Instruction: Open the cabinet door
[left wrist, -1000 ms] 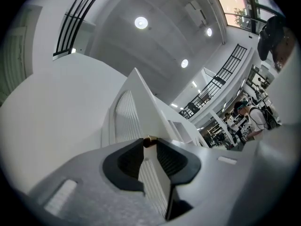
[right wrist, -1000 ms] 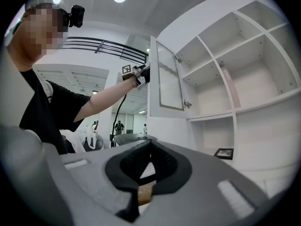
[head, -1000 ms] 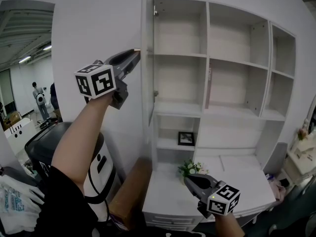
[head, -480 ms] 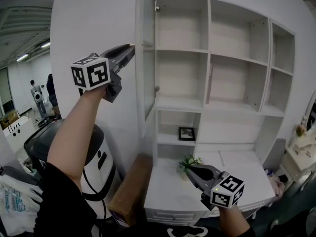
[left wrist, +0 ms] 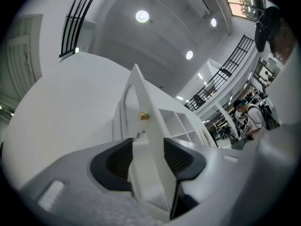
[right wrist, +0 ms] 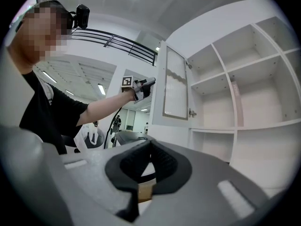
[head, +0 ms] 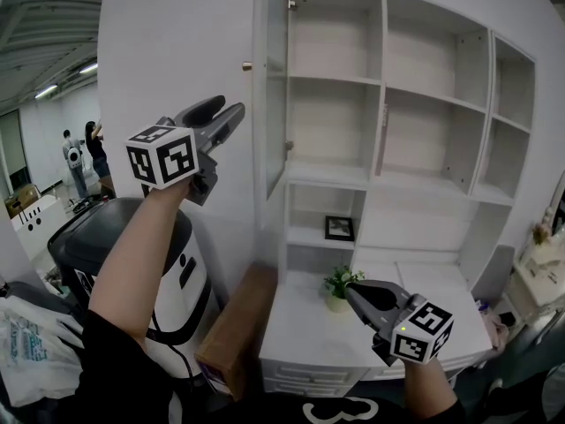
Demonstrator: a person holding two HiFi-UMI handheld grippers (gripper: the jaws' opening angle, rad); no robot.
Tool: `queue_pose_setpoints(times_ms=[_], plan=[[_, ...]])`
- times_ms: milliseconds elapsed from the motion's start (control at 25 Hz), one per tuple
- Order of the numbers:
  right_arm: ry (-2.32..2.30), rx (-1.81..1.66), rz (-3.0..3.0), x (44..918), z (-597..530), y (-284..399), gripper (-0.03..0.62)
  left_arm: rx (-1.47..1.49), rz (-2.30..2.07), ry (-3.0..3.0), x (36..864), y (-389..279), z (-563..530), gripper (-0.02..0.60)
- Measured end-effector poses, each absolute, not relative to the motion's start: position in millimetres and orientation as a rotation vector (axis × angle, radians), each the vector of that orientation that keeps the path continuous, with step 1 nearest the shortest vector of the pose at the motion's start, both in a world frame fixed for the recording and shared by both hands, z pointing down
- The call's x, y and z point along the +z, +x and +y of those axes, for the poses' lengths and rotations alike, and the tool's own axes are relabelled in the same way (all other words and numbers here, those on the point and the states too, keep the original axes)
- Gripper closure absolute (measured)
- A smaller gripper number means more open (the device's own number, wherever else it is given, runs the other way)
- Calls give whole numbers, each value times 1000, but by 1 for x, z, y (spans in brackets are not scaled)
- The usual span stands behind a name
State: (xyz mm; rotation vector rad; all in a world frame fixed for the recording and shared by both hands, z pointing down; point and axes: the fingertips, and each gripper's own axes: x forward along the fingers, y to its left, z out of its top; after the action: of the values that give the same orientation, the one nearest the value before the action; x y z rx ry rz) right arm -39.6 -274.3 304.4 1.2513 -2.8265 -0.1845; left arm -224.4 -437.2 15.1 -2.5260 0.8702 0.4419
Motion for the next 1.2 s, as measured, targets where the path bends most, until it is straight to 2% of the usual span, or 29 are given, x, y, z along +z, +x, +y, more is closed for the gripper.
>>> queue_pose_setpoints(times_ms=[160, 280, 520, 720, 960, 1200], plan=[[1204, -203, -2841, 300, -257, -38, 594, 430, 885, -2596, 64, -223, -403, 401], [1183, -191, -2852, 300, -240, -33, 594, 396, 907, -2621, 102, -212, -365, 468], [1210, -180, -2874, 309, -200, -12, 594, 321, 845, -2805, 199, -163, -284, 547], [1226, -177, -2868, 327, -157, 0, 594, 243, 817, -2918, 277, -119, -209, 573], [1323, -169, -2842, 355, -113, 15, 594, 170, 634, -2996, 335, -55, -122, 574], [1450, -110, -2867, 372, -71, 30, 594, 175, 661, -3083, 373, -53, -85, 574]])
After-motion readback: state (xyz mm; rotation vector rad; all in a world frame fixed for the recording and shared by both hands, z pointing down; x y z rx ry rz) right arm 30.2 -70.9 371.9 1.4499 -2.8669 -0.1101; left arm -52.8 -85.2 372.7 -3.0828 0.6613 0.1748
